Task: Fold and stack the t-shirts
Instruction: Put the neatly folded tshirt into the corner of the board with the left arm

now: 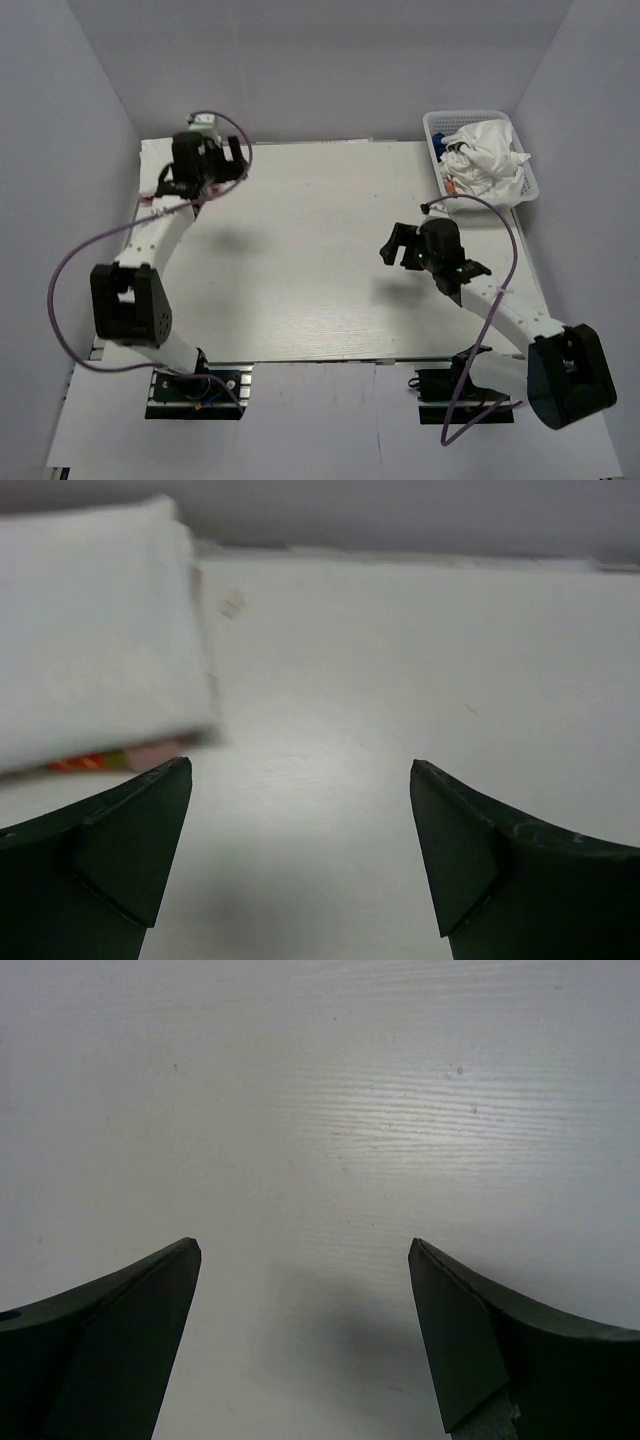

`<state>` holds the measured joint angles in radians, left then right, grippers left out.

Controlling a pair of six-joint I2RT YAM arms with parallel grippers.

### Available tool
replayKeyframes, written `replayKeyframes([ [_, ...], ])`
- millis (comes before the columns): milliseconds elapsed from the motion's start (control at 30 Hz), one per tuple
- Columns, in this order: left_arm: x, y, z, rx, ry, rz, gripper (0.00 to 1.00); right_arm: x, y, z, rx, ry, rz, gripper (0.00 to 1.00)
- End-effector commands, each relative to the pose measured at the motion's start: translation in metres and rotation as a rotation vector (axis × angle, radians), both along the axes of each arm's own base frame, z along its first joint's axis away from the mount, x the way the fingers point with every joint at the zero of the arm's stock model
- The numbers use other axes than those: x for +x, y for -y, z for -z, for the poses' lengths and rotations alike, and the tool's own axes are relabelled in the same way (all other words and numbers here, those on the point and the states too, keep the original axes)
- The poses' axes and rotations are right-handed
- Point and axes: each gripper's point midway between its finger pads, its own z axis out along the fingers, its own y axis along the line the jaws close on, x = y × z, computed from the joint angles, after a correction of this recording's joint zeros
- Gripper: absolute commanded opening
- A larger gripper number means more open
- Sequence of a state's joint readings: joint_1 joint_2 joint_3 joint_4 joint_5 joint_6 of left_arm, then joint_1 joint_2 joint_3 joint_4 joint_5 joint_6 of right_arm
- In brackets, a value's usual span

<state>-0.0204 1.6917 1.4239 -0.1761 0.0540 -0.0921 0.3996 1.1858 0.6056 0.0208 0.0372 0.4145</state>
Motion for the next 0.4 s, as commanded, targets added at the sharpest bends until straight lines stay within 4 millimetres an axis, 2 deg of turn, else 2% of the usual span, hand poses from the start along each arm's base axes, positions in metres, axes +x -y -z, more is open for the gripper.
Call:
replayKeyframes([
  [0,-0.063,0.058,0.019,-0.196,-0.052,0.046,1.00,-0.003,-0.007,-0.015,0.095,0.075,0.001,0.90],
  [33,-0.085,0.082,0.007,-0.248,-0.030,0.084,1.00,-0.008,-0.004,-0.021,0.107,0.107,0.003,0.90],
  [67,-0.109,0.092,0.042,-0.257,-0.102,0.111,1.00,-0.008,-0.003,-0.020,0.115,0.120,0.005,0.90],
  [100,-0.125,0.111,0.048,-0.273,-0.114,0.160,1.00,-0.009,-0.002,-0.022,0.119,0.130,0.006,0.90],
  [133,-0.137,0.119,0.055,-0.283,-0.133,0.184,1.00,-0.011,0.000,-0.025,0.118,0.149,0.014,0.90],
  [167,-0.150,0.124,0.061,-0.277,-0.162,0.201,1.00,-0.014,0.003,-0.019,0.102,0.137,0.014,0.90],
  [200,-0.160,0.128,0.071,-0.262,-0.207,0.207,1.00,-0.015,0.004,-0.024,0.105,0.155,0.014,0.90],
  [233,-0.173,0.140,0.076,-0.251,-0.246,0.231,1.00,-0.015,0.009,-0.019,0.087,0.154,0.037,0.90],
  [267,-0.185,0.139,0.087,-0.233,-0.294,0.203,1.00,-0.018,0.011,-0.018,0.085,0.161,0.042,0.90],
  [300,-0.198,0.153,0.086,-0.250,-0.287,0.248,1.00,-0.016,0.015,-0.022,0.086,0.187,0.060,0.90],
  [333,-0.206,0.158,0.085,-0.259,-0.288,0.278,1.00,-0.017,0.016,-0.018,0.086,0.188,0.067,0.90],
  [367,-0.206,0.164,0.074,-0.282,-0.256,0.300,1.00,-0.018,0.016,-0.019,0.098,0.201,0.064,0.90],
])
